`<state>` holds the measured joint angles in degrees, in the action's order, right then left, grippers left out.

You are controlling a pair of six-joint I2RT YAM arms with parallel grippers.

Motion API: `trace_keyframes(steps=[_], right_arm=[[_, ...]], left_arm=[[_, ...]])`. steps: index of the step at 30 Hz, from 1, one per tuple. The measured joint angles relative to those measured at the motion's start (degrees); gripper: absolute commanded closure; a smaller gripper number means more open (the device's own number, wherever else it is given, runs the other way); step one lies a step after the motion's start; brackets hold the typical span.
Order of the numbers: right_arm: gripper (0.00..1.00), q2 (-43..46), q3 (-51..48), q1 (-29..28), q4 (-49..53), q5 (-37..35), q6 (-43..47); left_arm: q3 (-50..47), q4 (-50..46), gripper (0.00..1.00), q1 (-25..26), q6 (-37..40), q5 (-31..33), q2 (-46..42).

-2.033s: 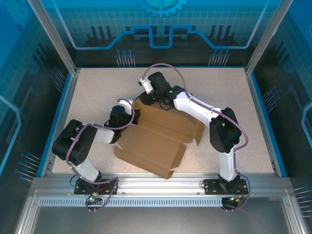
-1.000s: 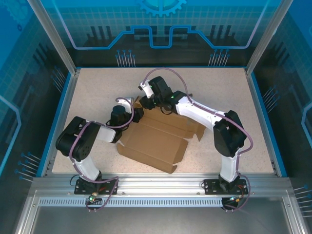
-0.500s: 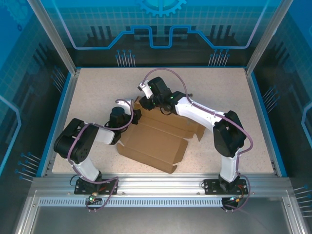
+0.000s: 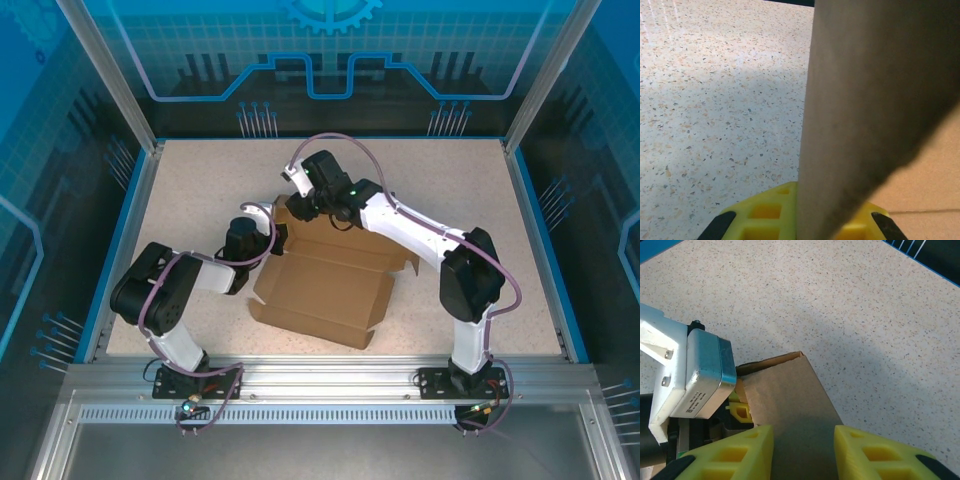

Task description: Fold the paper box

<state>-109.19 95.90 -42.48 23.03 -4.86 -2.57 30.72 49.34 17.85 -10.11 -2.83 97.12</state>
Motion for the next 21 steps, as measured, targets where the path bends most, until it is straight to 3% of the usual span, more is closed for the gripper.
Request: trace_keyframes(steps=[9, 15, 21], right_arm=[[0.56, 3.3, 0.4, 0.0, 2.6, -1.2, 0.4], [0.5, 16.0, -7.2, 0.0, 3.2, -3.7, 0.0], [0.41, 29.4, -17.9, 0.1, 6.7, -13.0, -0.3]], left_arm=[[0.0, -3.7, 1.0, 0.0, 1.3, 3.5, -4.3], [0.0, -6.3, 1.0, 0.0, 2.4, 8.1, -6.8], [0.0, -9.3, 1.0, 0.0, 2.8, 10.1, -6.9]])
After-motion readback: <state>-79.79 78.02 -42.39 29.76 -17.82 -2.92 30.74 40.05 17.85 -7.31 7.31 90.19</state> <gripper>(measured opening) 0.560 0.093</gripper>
